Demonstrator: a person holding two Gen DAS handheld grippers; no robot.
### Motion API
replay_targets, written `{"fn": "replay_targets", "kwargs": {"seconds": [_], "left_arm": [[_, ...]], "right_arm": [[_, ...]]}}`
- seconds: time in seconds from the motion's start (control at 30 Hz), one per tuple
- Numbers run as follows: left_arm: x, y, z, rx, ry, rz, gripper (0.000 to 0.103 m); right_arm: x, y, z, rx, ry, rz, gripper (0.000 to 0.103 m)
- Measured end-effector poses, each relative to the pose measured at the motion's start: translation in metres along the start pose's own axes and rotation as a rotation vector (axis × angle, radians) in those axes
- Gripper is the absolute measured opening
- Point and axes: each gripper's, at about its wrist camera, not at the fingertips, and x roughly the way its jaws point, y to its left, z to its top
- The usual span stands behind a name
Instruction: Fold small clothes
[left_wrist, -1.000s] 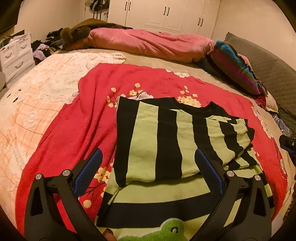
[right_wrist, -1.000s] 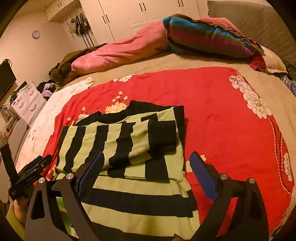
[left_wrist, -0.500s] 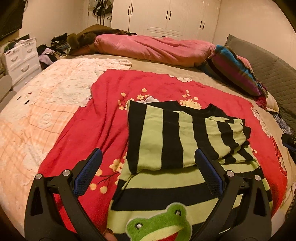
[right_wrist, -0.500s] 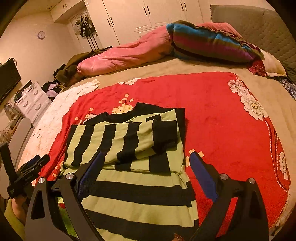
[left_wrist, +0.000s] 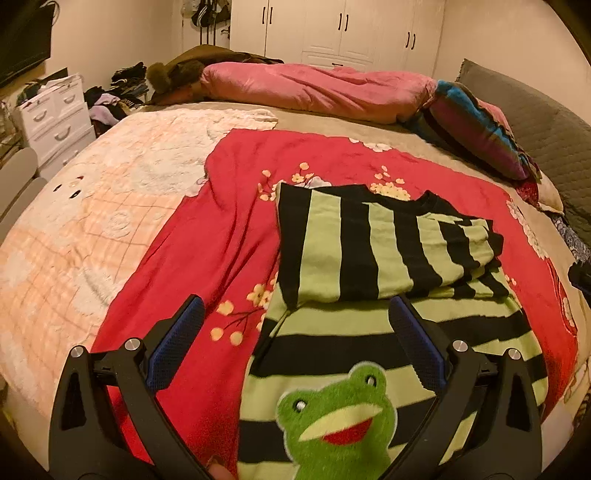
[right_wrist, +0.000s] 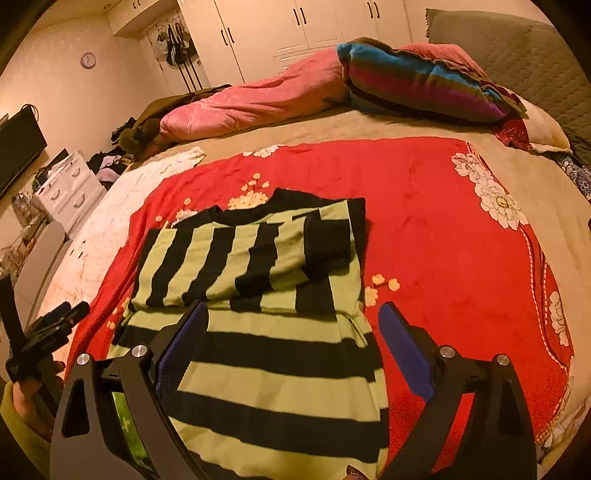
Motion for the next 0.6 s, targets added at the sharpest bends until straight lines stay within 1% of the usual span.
{"fn": "replay_targets", "kwargs": {"seconds": [0.27,0.47,0.6], "left_arm": [[-0.018,0.013,-0.016,-0.026,0.081,-0.018,0.094],[-0.029,0.017,-0.034,-0.034,0.15,-0.041,0.094],[-0.036,0.018,-0.043,-0.027,0.174,-0.045,0.094]], "right_arm": [[-0.009,-0.01,-0.023,-0.001,0.032,-0.009,0.093],[-0.012,-0.015,-0.037,0.003,0.056,-0.011,0.093],[-0.014,-0.019,-0.046,0.001,0.072,-0.016,0.093]]}}
